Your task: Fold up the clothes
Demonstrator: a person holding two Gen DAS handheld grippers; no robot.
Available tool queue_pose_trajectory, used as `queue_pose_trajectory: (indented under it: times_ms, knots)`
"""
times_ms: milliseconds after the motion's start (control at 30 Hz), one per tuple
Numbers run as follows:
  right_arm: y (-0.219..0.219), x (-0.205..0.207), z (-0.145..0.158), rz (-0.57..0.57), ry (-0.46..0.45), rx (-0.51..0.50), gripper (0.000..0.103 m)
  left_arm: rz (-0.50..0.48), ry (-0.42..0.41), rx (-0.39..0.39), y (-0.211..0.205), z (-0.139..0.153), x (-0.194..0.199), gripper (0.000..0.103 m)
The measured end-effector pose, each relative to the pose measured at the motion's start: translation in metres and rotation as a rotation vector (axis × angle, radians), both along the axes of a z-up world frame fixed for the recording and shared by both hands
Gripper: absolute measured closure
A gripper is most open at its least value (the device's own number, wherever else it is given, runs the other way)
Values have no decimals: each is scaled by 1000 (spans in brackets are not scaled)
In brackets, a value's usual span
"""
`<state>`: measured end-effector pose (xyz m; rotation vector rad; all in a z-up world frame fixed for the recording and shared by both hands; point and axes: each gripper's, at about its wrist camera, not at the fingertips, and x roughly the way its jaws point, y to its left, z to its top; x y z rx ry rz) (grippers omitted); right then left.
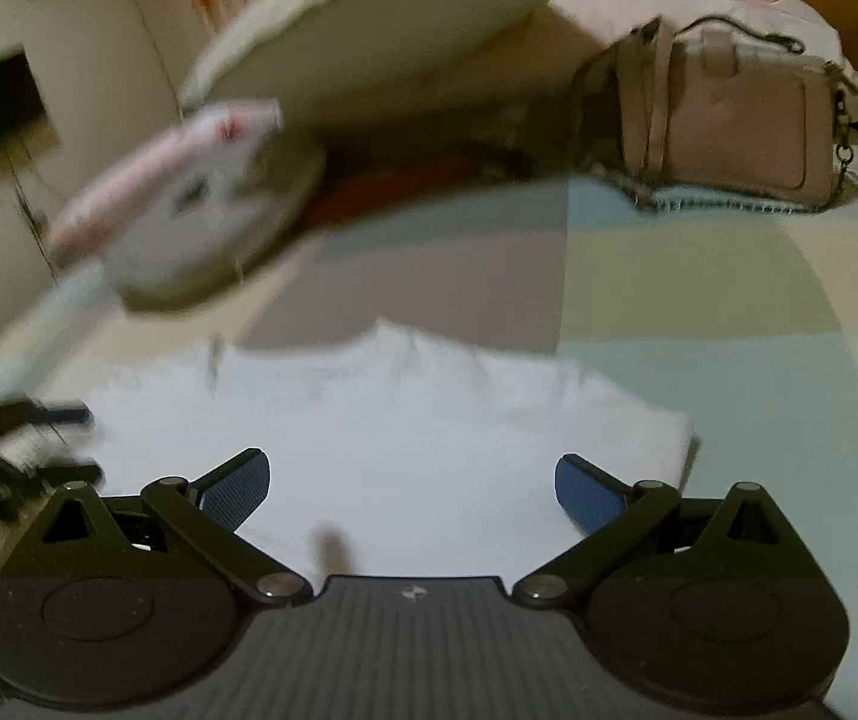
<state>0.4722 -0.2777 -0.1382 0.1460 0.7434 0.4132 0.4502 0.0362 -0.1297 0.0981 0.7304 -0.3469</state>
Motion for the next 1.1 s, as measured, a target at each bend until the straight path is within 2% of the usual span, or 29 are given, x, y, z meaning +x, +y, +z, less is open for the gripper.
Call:
queue_pose_trajectory:
  times_ms: [100, 167, 233, 300, 400, 500, 567, 600, 667, 800, 933, 1067, 1100]
  knots:
    - [-8, -4, -6, -24, -19, -33, 0, 25, -5, 16, 9, 6, -7, 1]
    - [-14, -7, -2, -78, -11, -68, 0, 40, -10, 25, 15, 10, -12, 2]
    - [-18, -21, 10, -79, -28, -75, 0, 7, -34, -11, 17, 22, -21, 2]
    - [-10, -36, 21, -13, -60, -55, 0, -33, -52, -34, 12, 31, -28, 1]
    - [15, -50, 22, 86, -72, -75, 0, -83, -50, -9, -6, 28, -35, 1]
    - [28, -57, 7, 112, -42, -146, 0, -97, -20, 33, -17, 12, -42, 1]
    - [31, -63, -4, 119, -27, -193, 0, -79, 32, 43, -14, -2, -44, 1]
    - [27, -70, -4, 133, -47, -194, 0, -91, 22, 32, -11, -4, -50, 1]
    - [20, -80, 0, 113, -52, -213, 0, -114, -13, 71, -11, 1, -64, 1]
    - [25, -90, 15, 127, -85, -184, 0, -201, -61, 28, -20, 20, -70, 1]
    - [60, -82, 19, 244, -101, -132, 0, -290, -89, -13, -41, 26, -62, 1]
    - [79, -61, -2, 285, -16, -99, 0, -318, 23, -54, -50, 6, -45, 2]
    - [75, -63, -3, 283, -20, -83, 0, -313, 64, -72, -49, 1, -43, 2]
